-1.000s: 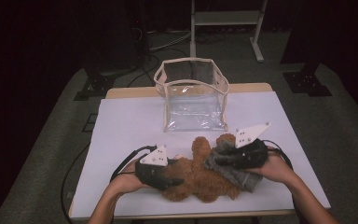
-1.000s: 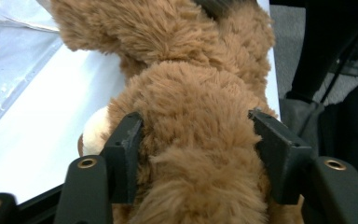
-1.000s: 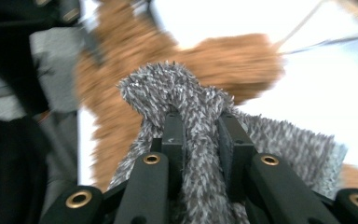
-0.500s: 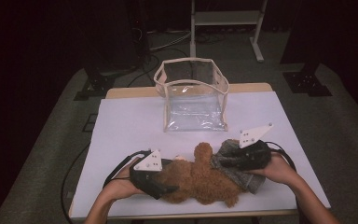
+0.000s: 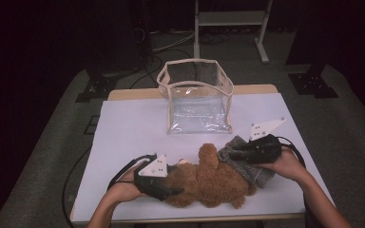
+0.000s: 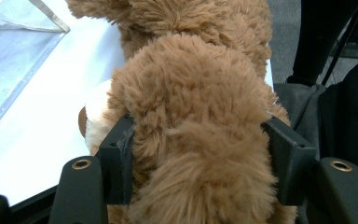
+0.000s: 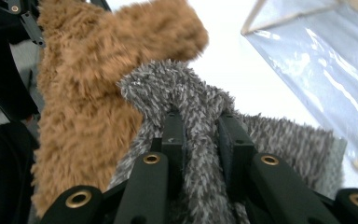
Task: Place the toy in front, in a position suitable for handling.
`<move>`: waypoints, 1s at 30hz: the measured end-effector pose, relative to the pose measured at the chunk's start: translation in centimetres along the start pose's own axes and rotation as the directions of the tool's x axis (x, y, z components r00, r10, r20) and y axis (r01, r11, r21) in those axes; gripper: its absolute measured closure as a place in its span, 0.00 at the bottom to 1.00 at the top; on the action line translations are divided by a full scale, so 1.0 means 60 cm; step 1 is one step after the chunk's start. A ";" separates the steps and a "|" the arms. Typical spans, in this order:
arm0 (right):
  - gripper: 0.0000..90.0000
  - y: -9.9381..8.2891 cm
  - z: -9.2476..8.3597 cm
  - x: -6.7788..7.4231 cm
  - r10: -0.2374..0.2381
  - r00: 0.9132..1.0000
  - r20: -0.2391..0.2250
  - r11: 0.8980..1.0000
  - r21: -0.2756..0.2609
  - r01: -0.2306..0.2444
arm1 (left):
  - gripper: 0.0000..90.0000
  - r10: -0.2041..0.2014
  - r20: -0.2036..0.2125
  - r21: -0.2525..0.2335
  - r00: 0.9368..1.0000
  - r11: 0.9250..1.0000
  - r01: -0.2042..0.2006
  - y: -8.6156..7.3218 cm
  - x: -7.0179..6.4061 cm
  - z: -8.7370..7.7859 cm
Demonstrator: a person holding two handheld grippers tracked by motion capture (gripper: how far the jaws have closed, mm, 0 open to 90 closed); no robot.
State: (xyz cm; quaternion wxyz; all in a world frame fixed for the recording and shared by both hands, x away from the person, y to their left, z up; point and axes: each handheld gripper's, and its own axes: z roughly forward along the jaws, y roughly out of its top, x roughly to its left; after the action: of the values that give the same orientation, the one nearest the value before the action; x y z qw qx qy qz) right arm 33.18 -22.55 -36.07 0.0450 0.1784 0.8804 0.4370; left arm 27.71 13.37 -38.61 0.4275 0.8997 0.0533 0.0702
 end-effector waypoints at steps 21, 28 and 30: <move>0.83 0.103 0.091 0.058 -0.171 0.981 -0.090 0.983 0.046 0.176 | 0.42 0.028 0.012 0.021 1.000 0.999 -0.028 0.044 0.026 0.045; 0.83 0.063 0.076 0.033 -0.103 0.991 -0.091 0.992 0.061 0.108 | 0.35 -0.001 -0.009 -0.014 1.000 1.000 0.001 0.040 0.028 0.034; 0.83 0.055 0.067 0.030 -0.095 0.992 -0.085 0.993 0.056 0.100 | 0.32 -0.011 -0.022 -0.020 1.000 1.000 0.011 0.037 0.030 0.023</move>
State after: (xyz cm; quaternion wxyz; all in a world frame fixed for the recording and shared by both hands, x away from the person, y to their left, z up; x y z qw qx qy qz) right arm 33.37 -17.06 -35.80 0.0246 0.1182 0.9021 0.4144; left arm 29.79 11.18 -37.61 0.4362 0.8943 0.0623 0.0783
